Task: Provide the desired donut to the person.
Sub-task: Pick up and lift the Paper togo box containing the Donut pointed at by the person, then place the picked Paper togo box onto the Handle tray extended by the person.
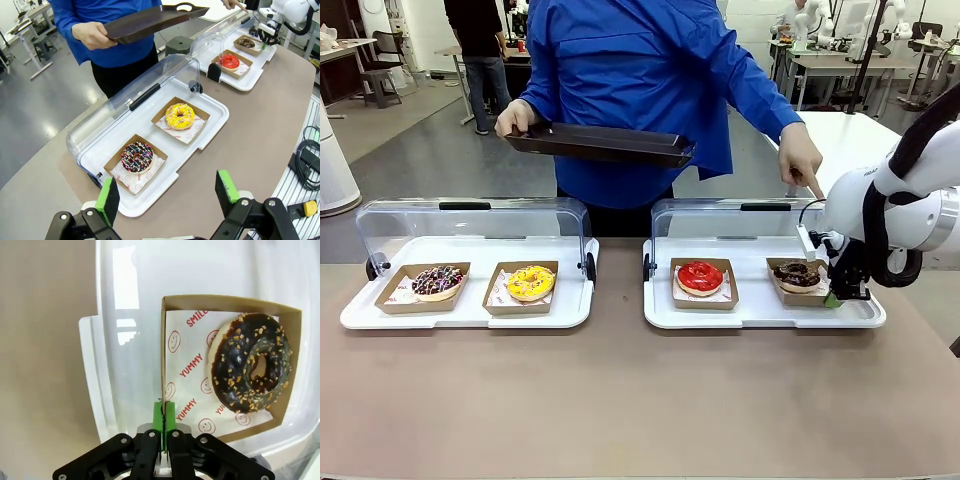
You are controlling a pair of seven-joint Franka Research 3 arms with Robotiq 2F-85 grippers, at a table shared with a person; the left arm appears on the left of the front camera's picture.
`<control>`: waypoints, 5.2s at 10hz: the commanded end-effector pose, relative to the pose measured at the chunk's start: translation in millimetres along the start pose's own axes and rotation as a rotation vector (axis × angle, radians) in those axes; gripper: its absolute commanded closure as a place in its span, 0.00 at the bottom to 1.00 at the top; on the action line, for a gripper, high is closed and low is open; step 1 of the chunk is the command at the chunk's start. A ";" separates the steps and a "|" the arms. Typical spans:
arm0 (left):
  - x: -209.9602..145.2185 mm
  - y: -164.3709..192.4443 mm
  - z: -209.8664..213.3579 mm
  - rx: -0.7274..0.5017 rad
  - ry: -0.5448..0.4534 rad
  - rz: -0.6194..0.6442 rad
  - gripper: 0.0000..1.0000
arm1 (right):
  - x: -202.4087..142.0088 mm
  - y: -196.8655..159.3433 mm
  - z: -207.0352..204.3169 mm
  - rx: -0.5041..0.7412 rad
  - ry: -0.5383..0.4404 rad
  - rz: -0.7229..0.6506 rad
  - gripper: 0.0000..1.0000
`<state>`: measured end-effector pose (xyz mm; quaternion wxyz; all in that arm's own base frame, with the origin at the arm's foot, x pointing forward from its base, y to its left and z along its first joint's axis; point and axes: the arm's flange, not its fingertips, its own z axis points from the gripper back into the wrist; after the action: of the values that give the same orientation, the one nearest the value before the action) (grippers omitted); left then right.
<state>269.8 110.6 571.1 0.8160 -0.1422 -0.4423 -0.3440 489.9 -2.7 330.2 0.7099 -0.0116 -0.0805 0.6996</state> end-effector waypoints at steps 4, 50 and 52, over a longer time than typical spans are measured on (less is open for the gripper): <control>1.3 0.2 0.1 0.003 -0.004 0.018 0.00 | 1.2 79.8 126.1 0.024 -0.033 0.181 1.00; 1.3 0.2 0.1 0.003 -0.004 0.018 0.00 | 48.6 184.1 278.0 -0.261 -0.042 0.266 0.98; 1.3 0.2 0.1 0.003 -0.004 0.018 0.00 | 113.3 142.2 300.5 -0.237 -0.074 0.212 0.98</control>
<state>270.1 110.7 571.0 0.8166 -0.1418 -0.4417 -0.3434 283.9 49.1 599.3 0.6067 -0.0902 -0.1858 0.7676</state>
